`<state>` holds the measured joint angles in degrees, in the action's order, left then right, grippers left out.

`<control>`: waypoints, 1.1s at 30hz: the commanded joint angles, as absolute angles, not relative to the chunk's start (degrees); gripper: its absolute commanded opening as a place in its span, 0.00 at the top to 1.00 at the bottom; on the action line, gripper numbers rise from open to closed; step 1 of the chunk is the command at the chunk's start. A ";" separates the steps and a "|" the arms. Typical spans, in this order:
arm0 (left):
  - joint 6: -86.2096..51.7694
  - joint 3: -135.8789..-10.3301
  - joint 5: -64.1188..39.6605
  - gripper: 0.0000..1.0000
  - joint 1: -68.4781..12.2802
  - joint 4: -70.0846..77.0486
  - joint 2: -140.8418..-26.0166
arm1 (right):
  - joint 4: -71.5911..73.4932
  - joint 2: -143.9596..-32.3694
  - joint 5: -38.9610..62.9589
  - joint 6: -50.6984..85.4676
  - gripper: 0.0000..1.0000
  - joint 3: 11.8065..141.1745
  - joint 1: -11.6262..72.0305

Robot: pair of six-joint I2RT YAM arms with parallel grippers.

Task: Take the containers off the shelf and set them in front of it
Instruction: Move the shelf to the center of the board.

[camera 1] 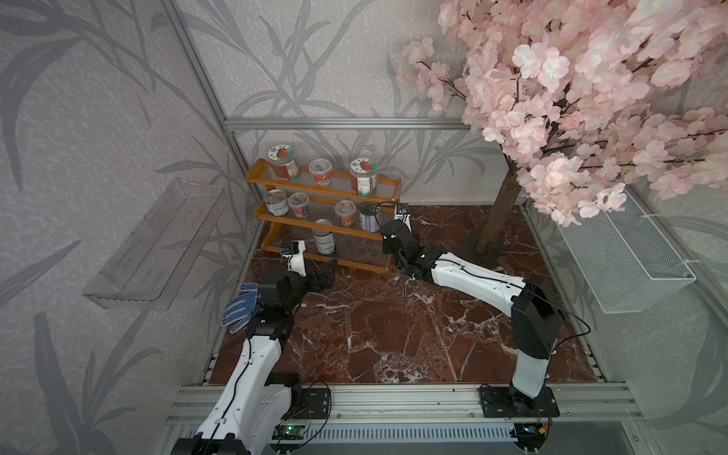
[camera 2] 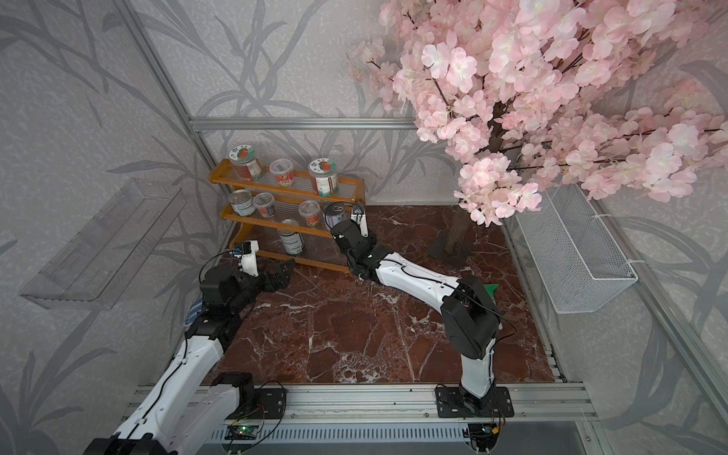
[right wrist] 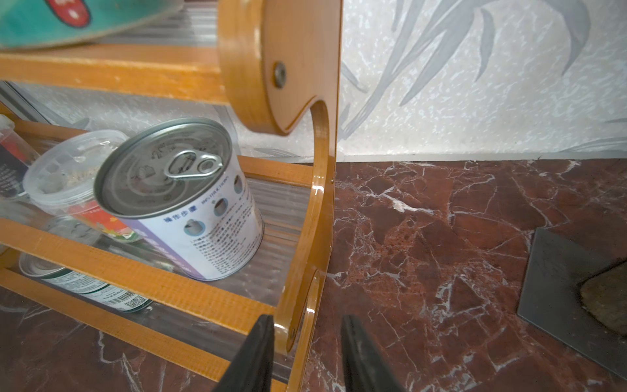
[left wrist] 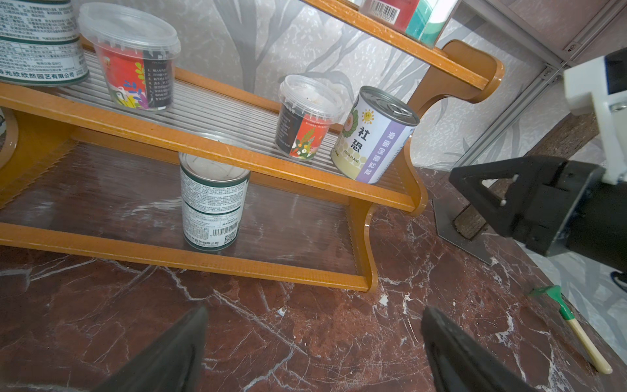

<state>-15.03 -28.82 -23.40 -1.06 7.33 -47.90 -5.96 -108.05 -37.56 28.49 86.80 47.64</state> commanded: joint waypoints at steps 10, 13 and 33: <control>-15.39 -29.00 -23.21 0.00 -1.06 8.97 -48.15 | 0.75 -114.98 -40.12 29.47 0.53 89.39 47.55; -15.29 -28.74 -23.29 0.00 -1.14 9.05 -48.07 | 1.66 -116.00 -39.23 28.92 0.52 90.37 47.02; -15.13 -27.16 -23.86 0.00 -1.14 9.40 -47.24 | -1.94 -116.47 -42.45 28.02 0.86 86.81 45.41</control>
